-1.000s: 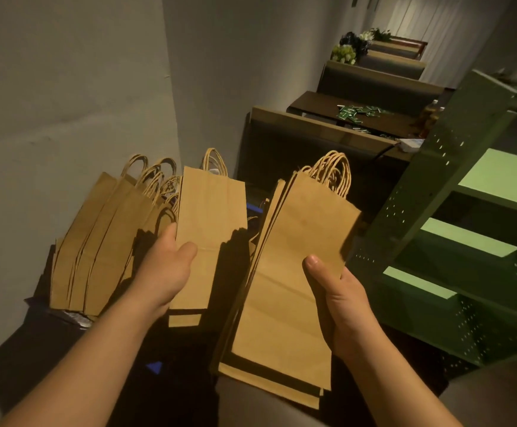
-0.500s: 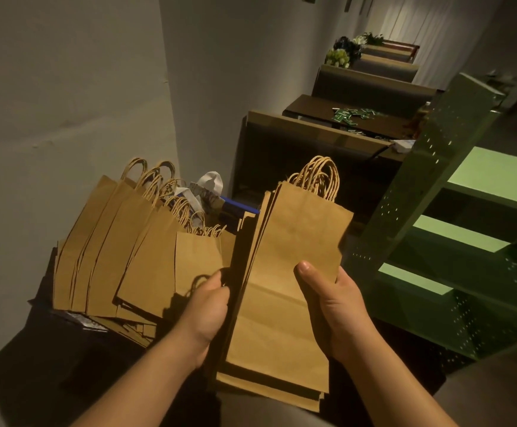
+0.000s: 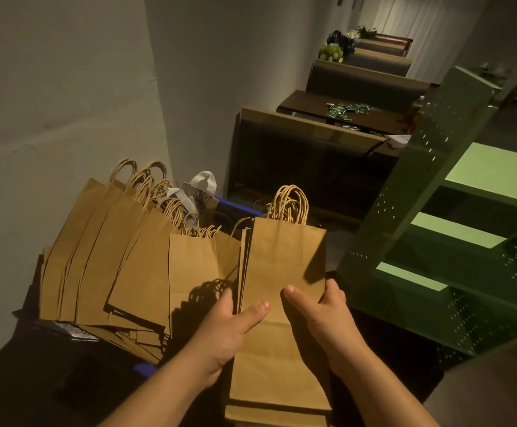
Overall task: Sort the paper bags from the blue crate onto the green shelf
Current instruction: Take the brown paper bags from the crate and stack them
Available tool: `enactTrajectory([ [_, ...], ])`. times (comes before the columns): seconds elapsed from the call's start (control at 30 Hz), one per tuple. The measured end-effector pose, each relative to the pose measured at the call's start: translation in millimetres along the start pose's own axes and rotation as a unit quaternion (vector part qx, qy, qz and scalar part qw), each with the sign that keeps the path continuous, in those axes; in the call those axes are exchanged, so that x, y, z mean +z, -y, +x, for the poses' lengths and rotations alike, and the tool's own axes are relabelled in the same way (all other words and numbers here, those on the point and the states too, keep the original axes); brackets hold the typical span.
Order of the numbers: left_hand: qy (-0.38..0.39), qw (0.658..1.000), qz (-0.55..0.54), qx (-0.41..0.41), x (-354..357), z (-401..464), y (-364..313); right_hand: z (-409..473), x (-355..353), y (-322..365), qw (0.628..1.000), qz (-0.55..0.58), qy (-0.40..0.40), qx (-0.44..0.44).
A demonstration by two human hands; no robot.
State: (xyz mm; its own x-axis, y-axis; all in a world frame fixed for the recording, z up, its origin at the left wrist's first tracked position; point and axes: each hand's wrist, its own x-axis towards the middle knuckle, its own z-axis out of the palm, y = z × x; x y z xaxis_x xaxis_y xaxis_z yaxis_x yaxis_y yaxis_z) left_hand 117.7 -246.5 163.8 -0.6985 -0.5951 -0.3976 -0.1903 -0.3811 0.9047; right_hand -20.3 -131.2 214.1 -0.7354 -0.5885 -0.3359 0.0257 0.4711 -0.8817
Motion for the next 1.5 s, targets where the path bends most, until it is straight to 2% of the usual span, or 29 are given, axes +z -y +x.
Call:
enactTrajectory([
  [0.1,0.009,1.000,0.022,0.004,0,0,1,1,-3,-1,0.995,0.061,0.039,0.071],
  [0.17,0.022,0.999,0.038,0.003,2,-1,0,-1,-5,-2,0.990,0.093,0.059,0.085],
  [0.3,-0.011,0.998,0.045,-0.035,9,2,-6,-2,-1,-8,0.989,0.119,0.060,0.066],
  [0.4,-0.029,0.997,0.070,-0.026,15,2,-7,-2,3,-13,0.986,0.144,0.066,0.056],
  [0.6,-0.026,0.997,0.072,-0.024,15,2,-8,2,1,-17,0.987,0.145,0.063,0.030],
  [0.77,-0.011,0.993,0.109,-0.036,10,4,-19,7,2,-21,0.984,0.166,0.042,0.042],
  [0.93,-0.067,0.984,0.162,-0.014,-9,11,-42,14,2,-22,0.984,0.167,0.031,0.055],
  [1.0,-0.112,0.969,0.222,0.006,-26,20,-49,15,2,-22,0.984,0.163,0.030,0.062],
  [1.07,-0.179,0.930,0.321,0.019,-48,29,-54,15,1,-21,0.983,0.167,0.031,0.069],
  [1.17,-0.299,0.797,0.524,0.010,-81,41,-56,14,2,-16,0.981,0.177,0.030,0.074],
  [1.2,-0.324,0.764,0.558,-0.002,-90,43,-57,13,2,-14,0.980,0.181,0.031,0.075],
  [1.23,-0.335,0.749,0.572,-0.019,-99,46,-57,13,3,-13,0.980,0.183,0.031,0.076],
  [1.37,-0.322,0.743,0.581,-0.080,-116,53,-55,15,5,-10,0.981,0.178,0.037,0.072],
  [1.5,-0.345,0.737,0.578,-0.065,-117,57,-53,17,6,-10,0.982,0.171,0.036,0.068],
])
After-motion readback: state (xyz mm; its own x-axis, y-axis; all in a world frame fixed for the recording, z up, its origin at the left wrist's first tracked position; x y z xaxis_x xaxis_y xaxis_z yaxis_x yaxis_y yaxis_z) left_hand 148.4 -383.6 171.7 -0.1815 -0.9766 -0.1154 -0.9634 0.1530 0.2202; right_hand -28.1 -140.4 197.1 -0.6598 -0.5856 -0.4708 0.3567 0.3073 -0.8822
